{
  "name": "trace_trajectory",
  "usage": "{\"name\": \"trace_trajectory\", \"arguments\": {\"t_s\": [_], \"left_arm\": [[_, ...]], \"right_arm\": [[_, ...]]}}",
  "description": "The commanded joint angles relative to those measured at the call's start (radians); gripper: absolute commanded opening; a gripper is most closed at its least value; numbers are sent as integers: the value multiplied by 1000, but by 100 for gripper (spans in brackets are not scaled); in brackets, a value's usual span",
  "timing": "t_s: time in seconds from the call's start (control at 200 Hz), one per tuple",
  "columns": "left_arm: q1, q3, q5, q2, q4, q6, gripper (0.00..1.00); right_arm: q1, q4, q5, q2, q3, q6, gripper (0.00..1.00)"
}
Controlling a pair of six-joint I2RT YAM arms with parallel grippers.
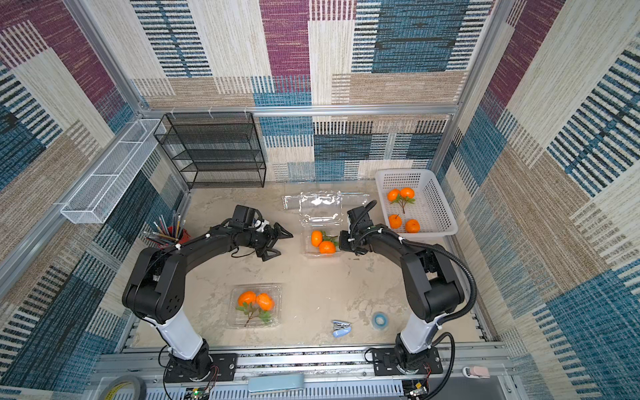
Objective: Take oranges out of containers
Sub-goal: Adjust the packing box at the center of the board.
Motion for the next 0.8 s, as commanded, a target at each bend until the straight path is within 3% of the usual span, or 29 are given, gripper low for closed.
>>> {"name": "trace_trajectory", "arguments": {"t_s": [0.0, 0.321, 0.796], "left_arm": [[-13, 19, 12, 12, 30, -9, 92], [-56, 73, 24, 54, 30, -17, 92], [-132, 119, 44, 99, 32, -33, 92]], "right_arm": [[1, 48, 42, -38, -55, 14, 16], [-30, 47, 97, -111, -140, 17, 16], [-88, 5, 173, -67, -79, -93, 18]]}}
